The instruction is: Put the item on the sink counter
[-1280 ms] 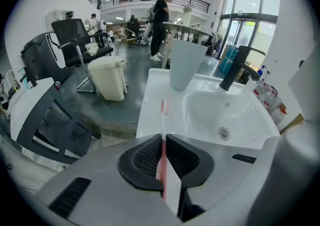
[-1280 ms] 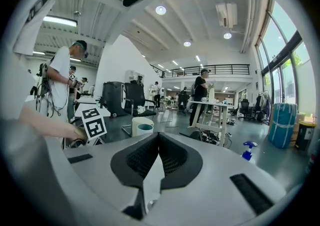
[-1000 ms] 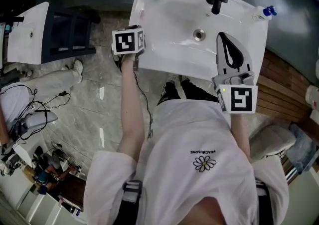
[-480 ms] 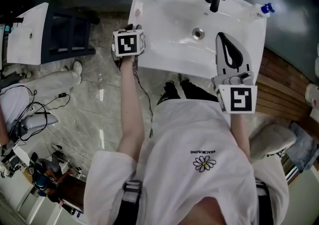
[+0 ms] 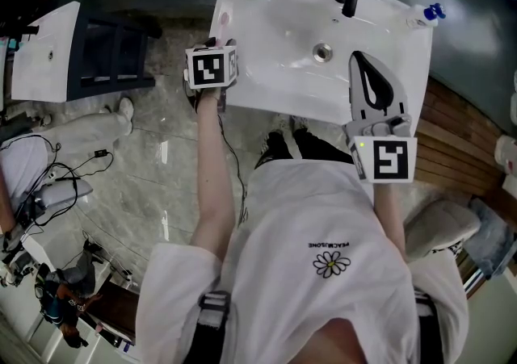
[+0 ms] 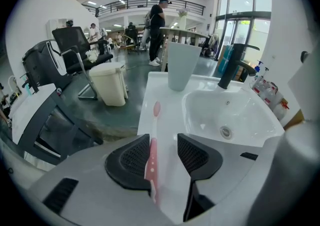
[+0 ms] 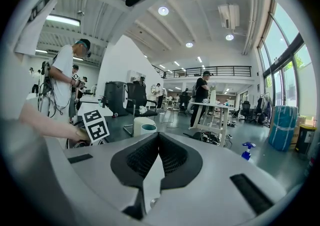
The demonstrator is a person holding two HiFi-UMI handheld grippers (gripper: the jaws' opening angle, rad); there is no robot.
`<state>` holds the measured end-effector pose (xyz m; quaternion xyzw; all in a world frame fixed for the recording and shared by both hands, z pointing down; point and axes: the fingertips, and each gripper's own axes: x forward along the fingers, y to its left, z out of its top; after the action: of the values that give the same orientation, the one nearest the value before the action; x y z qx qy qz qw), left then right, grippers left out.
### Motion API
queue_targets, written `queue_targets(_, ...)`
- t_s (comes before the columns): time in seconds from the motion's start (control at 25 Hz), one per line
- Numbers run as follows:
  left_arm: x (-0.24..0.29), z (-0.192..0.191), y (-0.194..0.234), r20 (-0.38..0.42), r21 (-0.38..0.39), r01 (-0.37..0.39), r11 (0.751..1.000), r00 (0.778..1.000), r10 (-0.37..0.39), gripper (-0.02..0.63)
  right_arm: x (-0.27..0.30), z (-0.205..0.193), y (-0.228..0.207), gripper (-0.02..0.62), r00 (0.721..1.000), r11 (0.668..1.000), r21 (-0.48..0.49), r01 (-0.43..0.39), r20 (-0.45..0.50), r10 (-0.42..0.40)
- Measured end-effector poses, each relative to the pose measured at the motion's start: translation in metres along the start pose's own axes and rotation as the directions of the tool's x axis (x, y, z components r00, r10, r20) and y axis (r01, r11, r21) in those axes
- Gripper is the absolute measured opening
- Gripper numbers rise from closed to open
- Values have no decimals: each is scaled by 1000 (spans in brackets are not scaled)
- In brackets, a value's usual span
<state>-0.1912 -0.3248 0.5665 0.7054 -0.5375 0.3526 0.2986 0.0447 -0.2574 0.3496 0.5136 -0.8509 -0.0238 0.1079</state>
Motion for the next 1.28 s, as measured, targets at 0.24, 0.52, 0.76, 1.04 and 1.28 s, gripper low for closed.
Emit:
queue_targets(0.24, -6, 6, 2, 15, -7, 2, 1000, 1000, -1, 210, -1, 1, 3, 11, 1000, 1000, -8, -4, -9, 4)
queue_targets(0.52, -15, 16, 0, 33, 13, -6, 1000, 999, 6, 210, -2, 6, 5, 11, 1000, 1000, 14, -2, 12, 2)
queue_targets(0.76, -33, 42, -5, 91, 44, 4, 999, 996, -8, 201, -2, 16, 4, 11, 999, 1000, 3, 3, 48, -3)
queue_targets(1.04, -99, 117, -24, 300, 110, 4, 994, 953, -37, 192, -2, 38, -5, 11, 993, 1000, -16, 20, 114, -18)
queue_targets(1.28, -184, 182, -52, 544, 159, -46, 986, 837, -49, 131, -4, 70, -14, 11, 976, 999, -29, 36, 218, -28)
